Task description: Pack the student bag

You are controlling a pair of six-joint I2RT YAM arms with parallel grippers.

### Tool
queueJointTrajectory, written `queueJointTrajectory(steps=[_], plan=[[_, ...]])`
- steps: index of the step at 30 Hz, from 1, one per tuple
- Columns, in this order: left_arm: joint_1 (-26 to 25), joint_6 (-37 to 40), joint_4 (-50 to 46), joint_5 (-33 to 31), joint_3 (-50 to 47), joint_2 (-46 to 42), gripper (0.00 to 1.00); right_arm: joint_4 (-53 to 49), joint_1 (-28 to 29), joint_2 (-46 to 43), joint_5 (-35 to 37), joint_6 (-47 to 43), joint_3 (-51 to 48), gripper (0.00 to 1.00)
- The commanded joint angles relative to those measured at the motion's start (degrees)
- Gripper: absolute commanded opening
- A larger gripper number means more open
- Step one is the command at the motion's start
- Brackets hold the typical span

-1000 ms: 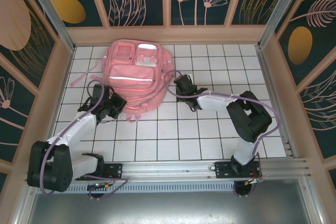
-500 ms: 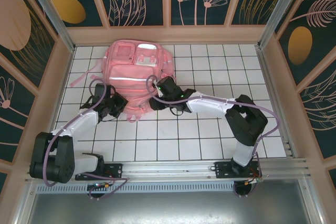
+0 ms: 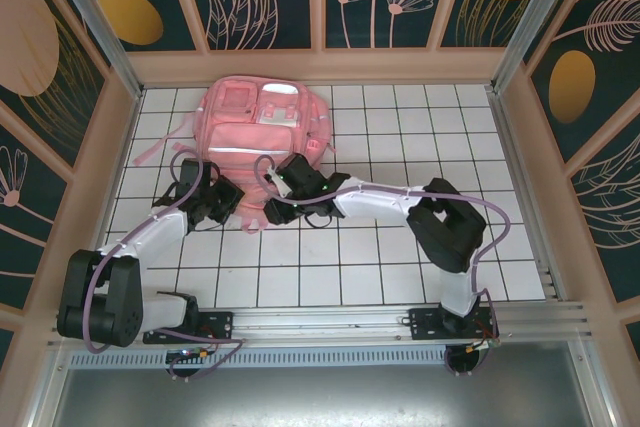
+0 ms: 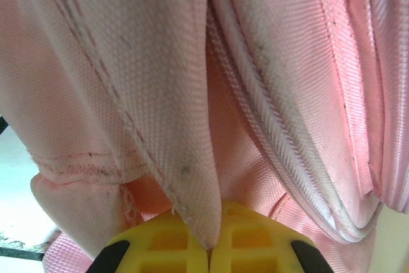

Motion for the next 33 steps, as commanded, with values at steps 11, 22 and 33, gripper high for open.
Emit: queueJointTrajectory(steps=[11,22,33], plan=[[0.0,1.3,2.1,0.9,0.7,0.0,0.00,-0.1,1.8,5.1,2.1,5.1,4.5,0.38],[0.0,1.2,1.7,0.8,0.3,-1.1,0.00,-0.7,1.8,5.6,9.1,8.3,5.1,0.00],[0.3,4.5,-5.2,-6.4,2.6,-4.9,0.00,-8.2,-0.8,-1.5,23.0,11.6,-2.8,0.00]])
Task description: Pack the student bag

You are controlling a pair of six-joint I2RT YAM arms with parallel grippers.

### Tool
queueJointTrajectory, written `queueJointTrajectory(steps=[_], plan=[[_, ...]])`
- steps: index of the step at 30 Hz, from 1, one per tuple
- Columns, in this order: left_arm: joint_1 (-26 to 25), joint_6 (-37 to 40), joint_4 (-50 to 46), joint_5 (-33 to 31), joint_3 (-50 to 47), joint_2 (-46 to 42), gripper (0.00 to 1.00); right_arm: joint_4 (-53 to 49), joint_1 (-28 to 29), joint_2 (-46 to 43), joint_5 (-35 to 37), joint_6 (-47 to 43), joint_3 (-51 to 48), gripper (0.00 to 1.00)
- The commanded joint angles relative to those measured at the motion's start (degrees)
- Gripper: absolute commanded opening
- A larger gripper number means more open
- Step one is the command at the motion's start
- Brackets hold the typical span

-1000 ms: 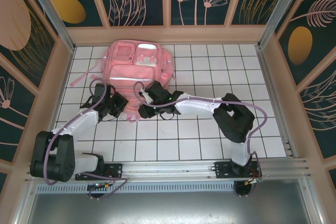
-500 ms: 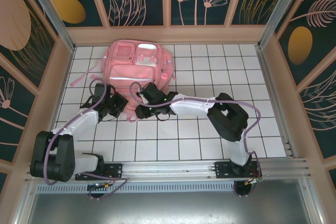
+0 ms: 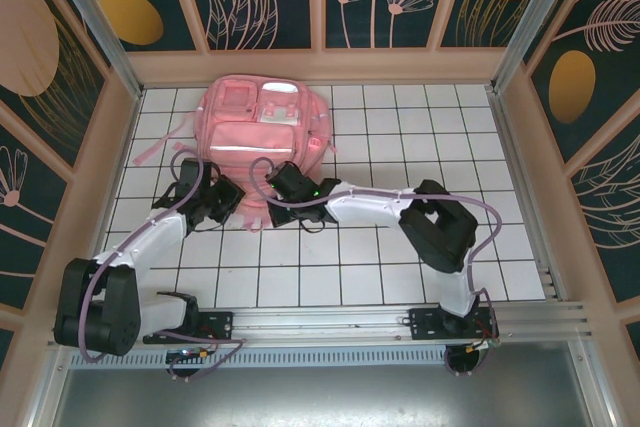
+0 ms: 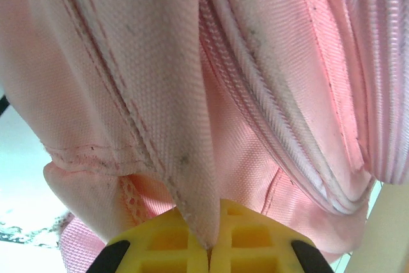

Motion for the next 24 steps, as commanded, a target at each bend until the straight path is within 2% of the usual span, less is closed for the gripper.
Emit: queueJointTrajectory(steps=[1,9,12,17,20,23,24], plan=[[1.3,3.1,-3.0,-5.5,2.1,-2.2,0.00,-7.3,-4.2,-3.1,11.2,3.3,-4.5,0.00],[1.7,3.9,-3.9,-6.4,1.5,-4.1,0.00,-7.1,-11.5,-5.9,12.8,2.1,-8.2,0.00],[1.9,4.3,-3.9,-6.2,1.5,-4.6,0.00,-6.9,-12.5,-6.6,12.9,-0.6,-7.8,0.00],[1.8,2.4,0.9,-2.2,0.1,-3.7,0.00,-2.5,-8.6,-7.8,4.5,-4.9,-7.2,0.00],[1.8,2.5,2.3,-0.8,0.1,-2.7,0.00,-4.7,-5.2,-4.9,6.6,-4.5,-3.8,0.00],[1.8,5.7,0.8,-1.1,1.9,-1.4,0.00,-4.5,-4.4,-3.4,4.9,-3.0,-2.0,0.00],[1.8,7.0,-0.3,-1.2,2.9,-0.8,0.00,-4.0,-4.1,-3.3,4.4,-2.7,-1.6,0.05]])
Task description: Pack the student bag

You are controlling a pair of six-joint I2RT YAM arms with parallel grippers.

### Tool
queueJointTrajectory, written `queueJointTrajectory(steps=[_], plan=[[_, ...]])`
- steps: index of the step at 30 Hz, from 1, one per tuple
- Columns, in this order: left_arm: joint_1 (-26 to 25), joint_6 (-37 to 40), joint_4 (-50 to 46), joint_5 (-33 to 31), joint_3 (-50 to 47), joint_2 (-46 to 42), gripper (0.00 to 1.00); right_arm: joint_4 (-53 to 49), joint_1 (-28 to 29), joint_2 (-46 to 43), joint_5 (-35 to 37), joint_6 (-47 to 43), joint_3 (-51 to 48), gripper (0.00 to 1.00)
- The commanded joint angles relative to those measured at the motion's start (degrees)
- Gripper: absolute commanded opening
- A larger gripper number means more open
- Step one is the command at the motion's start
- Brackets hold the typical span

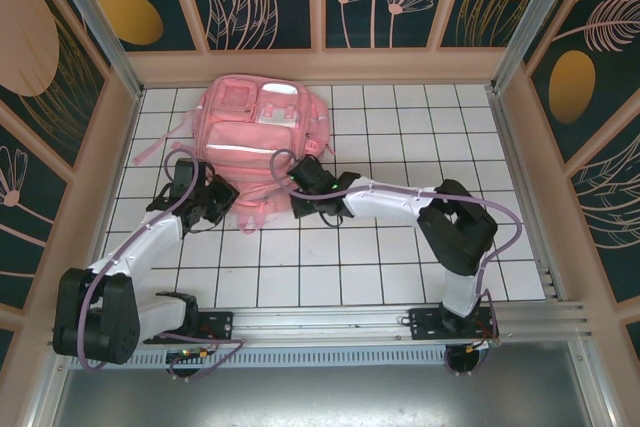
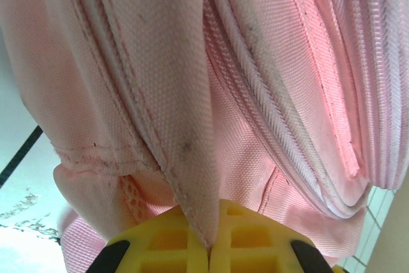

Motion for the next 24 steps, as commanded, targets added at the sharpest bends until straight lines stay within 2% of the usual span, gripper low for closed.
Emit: queueJointTrajectory(steps=[1,4,8,15,19,22,24], plan=[[0.3,4.2,1.5,0.6,3.5,1.3,0.00,-0.6,-0.1,1.5,-1.2,0.2,2.7,0.14],[0.3,4.7,2.1,1.8,3.6,0.8,0.00,-0.5,-0.2,2.5,-0.9,0.6,4.6,0.17],[0.3,5.2,5.3,5.7,2.6,-0.5,0.00,1.0,-0.8,4.3,-4.1,0.7,7.9,0.21],[0.3,6.7,8.4,10.6,1.9,-1.3,0.00,0.2,-2.2,11.7,-4.2,0.3,16.7,0.21],[-0.3,5.9,10.8,12.4,2.2,-1.5,0.00,-0.4,-2.5,13.7,-7.2,-0.9,21.7,0.25],[-0.6,4.5,12.0,12.4,2.0,-1.6,0.00,-1.0,-2.2,11.5,-6.9,-0.4,20.2,0.27],[-1.1,2.9,13.9,12.6,1.4,-1.4,0.00,-0.9,-2.0,8.9,-6.8,1.0,17.2,0.34]])
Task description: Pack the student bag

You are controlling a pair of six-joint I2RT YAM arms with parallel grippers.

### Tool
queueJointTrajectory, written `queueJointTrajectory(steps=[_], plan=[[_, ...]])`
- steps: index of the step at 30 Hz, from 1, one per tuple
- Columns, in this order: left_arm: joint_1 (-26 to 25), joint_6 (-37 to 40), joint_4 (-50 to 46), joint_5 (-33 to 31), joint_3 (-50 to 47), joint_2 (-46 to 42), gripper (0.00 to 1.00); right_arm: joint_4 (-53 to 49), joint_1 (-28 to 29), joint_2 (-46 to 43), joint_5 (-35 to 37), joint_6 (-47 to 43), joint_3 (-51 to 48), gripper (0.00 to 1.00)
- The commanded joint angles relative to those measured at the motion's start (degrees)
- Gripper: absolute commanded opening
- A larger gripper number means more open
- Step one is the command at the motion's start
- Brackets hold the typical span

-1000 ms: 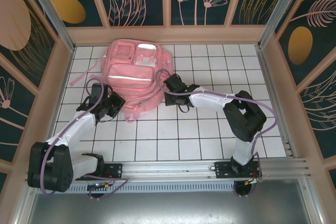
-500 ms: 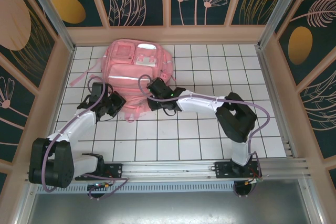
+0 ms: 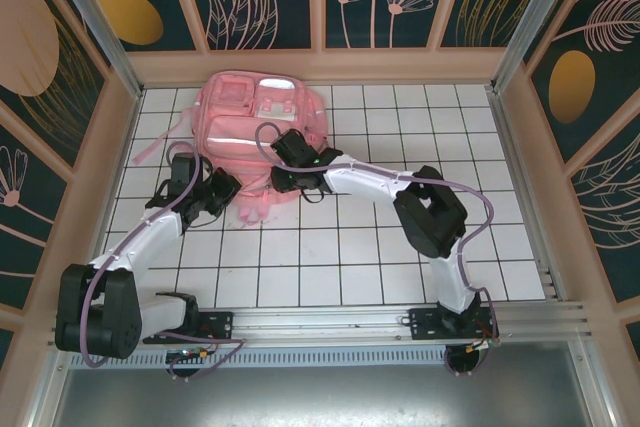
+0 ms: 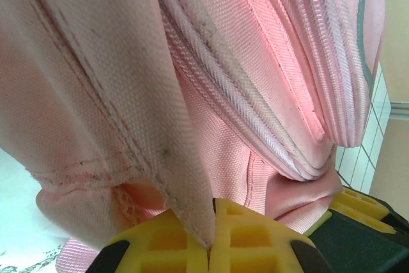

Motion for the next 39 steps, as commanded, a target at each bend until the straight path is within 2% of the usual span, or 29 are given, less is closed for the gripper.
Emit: queueJointTrajectory(steps=[1,8,16,25,28,30,35,39], plan=[[-2.4,-1.9,9.7,7.6,0.0,-2.3,0.00,3.3,1.3,-4.2,-2.1,1.5,-2.9,0.38],[-4.6,-3.9,11.7,6.2,0.0,-0.3,0.00,7.0,4.0,-10.7,-4.6,7.5,-11.8,0.36],[-4.7,-3.8,11.0,5.8,0.0,-0.1,0.00,10.3,5.1,-8.8,-5.4,12.9,-13.8,0.36],[-4.7,-4.1,10.7,5.6,-0.4,-0.8,0.00,3.9,5.2,-4.7,-0.5,14.8,-9.9,0.34],[-4.7,-4.2,10.8,5.4,-0.6,-1.1,0.00,0.2,5.6,-3.4,2.9,15.4,-7.8,0.22],[-4.7,-4.1,10.7,5.3,-0.8,-1.3,0.00,0.2,5.9,-4.1,4.1,15.5,-8.5,0.08],[-4.8,-4.2,10.6,5.2,-0.9,-1.3,0.00,2.7,5.9,-7.1,3.9,15.9,-11.9,0.00],[-4.7,-3.8,10.2,5.0,-0.6,-1.4,0.00,2.6,5.9,-9.0,5.2,16.9,-13.6,0.00]])
